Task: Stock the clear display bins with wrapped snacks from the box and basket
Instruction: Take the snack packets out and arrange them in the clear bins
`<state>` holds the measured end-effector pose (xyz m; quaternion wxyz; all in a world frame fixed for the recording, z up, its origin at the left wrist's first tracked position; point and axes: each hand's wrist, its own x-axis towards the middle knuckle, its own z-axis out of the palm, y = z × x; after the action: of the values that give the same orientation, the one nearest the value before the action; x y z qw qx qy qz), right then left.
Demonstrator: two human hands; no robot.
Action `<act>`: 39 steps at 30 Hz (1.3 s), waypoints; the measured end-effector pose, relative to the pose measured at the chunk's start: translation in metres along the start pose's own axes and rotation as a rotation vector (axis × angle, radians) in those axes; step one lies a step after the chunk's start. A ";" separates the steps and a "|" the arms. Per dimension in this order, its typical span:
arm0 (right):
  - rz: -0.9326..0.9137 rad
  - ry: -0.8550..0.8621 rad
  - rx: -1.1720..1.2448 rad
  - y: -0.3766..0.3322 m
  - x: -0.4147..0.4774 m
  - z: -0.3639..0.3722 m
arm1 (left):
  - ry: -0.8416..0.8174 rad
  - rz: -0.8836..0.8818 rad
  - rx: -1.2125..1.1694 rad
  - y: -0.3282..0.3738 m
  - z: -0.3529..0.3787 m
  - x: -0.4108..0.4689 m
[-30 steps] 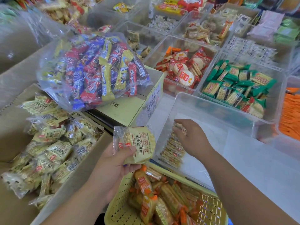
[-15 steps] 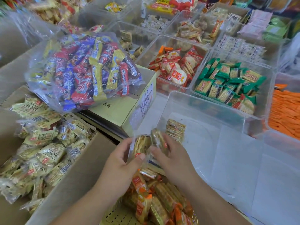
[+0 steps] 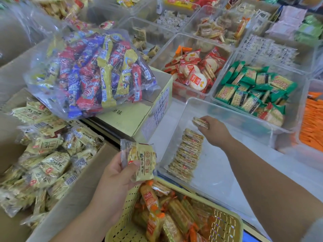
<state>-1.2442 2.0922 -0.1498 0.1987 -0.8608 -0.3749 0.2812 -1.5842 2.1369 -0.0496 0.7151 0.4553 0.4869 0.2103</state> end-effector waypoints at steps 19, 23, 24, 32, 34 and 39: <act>-0.040 -0.124 -0.125 -0.003 -0.016 0.013 | -0.001 -0.043 -0.176 0.002 0.000 0.002; -0.142 0.061 0.009 -0.033 -0.065 0.009 | -0.005 -0.027 -0.115 0.006 0.007 0.006; -0.166 0.072 0.109 -0.044 -0.081 0.008 | -0.011 -0.017 -0.068 0.008 0.010 0.007; -0.193 -0.198 0.795 -0.100 -0.168 0.006 | -0.290 0.112 0.334 0.016 0.060 0.005; -0.129 -0.077 0.771 -0.093 -0.162 0.007 | -0.388 0.103 0.501 0.012 0.065 0.007; -0.037 0.179 0.548 -0.052 -0.120 -0.010 | -0.380 0.189 1.200 -0.002 0.053 0.029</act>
<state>-1.3333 2.0329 -0.0736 0.4611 -0.7896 -0.2814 0.2911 -1.5245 2.1338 -0.0602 0.3879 0.8471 0.3425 -0.1212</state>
